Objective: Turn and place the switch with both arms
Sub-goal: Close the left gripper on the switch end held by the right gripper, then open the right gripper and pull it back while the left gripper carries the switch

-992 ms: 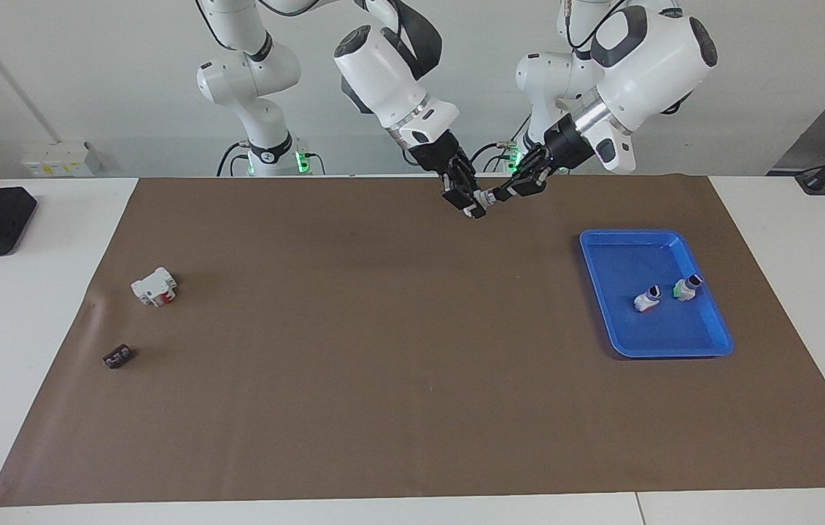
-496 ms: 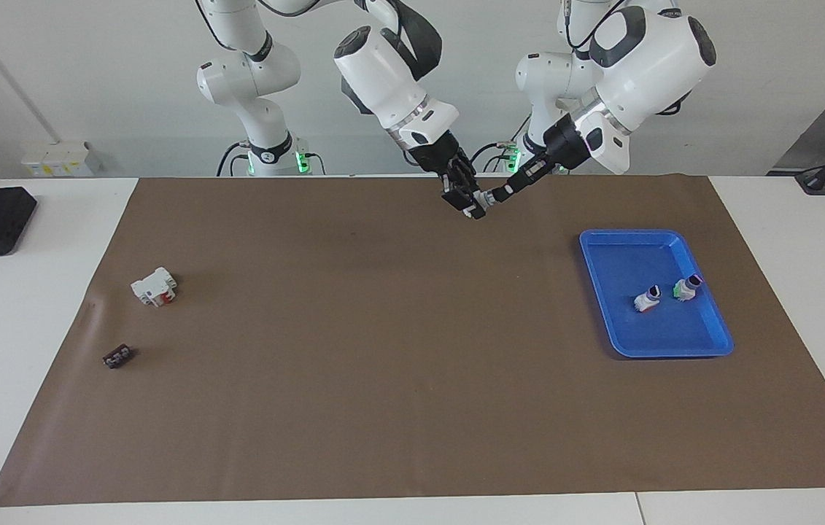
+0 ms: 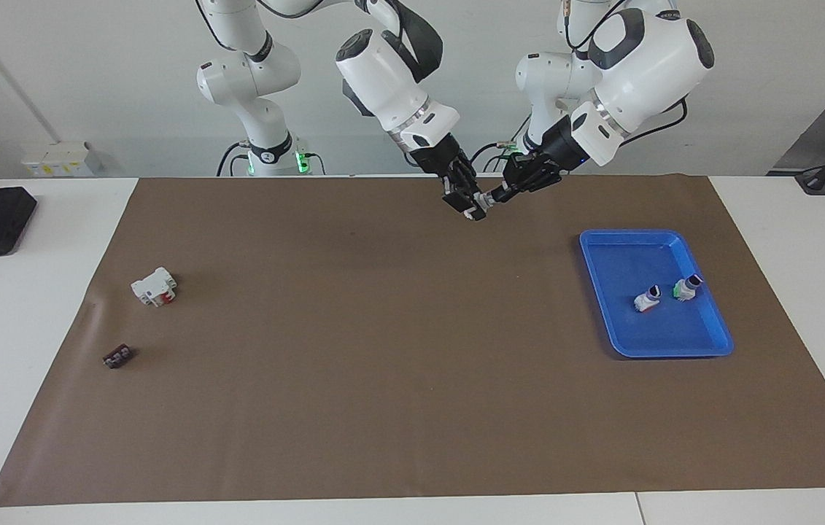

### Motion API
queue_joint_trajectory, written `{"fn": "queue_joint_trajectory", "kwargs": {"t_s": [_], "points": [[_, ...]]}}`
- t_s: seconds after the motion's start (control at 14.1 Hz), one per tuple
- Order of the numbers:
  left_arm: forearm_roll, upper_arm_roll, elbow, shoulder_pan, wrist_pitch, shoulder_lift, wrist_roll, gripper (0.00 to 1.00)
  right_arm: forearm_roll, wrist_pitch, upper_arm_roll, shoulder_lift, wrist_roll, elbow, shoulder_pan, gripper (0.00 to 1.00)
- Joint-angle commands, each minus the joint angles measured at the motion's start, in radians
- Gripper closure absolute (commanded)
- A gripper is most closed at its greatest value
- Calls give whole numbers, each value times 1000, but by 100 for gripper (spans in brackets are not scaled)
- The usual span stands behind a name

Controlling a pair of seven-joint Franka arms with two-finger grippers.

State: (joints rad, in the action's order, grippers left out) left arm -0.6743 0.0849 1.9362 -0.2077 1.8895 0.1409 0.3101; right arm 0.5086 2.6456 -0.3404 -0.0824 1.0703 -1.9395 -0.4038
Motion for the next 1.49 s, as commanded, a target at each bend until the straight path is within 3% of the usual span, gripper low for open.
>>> {"fn": "queue_joint_trajectory", "kwargs": {"t_s": [0.0, 0.78, 1.42], "points": [[21, -10, 67, 5, 5, 32, -132, 100, -16, 14, 0, 13, -10, -7, 5, 100], [96, -10, 83, 5, -55, 49, -382, 100, -16, 14, 0, 13, -10, -7, 5, 100], [136, -11, 78, 48, -49, 46, -388, 100, -15, 14, 0, 13, -12, -7, 5, 100]]}}
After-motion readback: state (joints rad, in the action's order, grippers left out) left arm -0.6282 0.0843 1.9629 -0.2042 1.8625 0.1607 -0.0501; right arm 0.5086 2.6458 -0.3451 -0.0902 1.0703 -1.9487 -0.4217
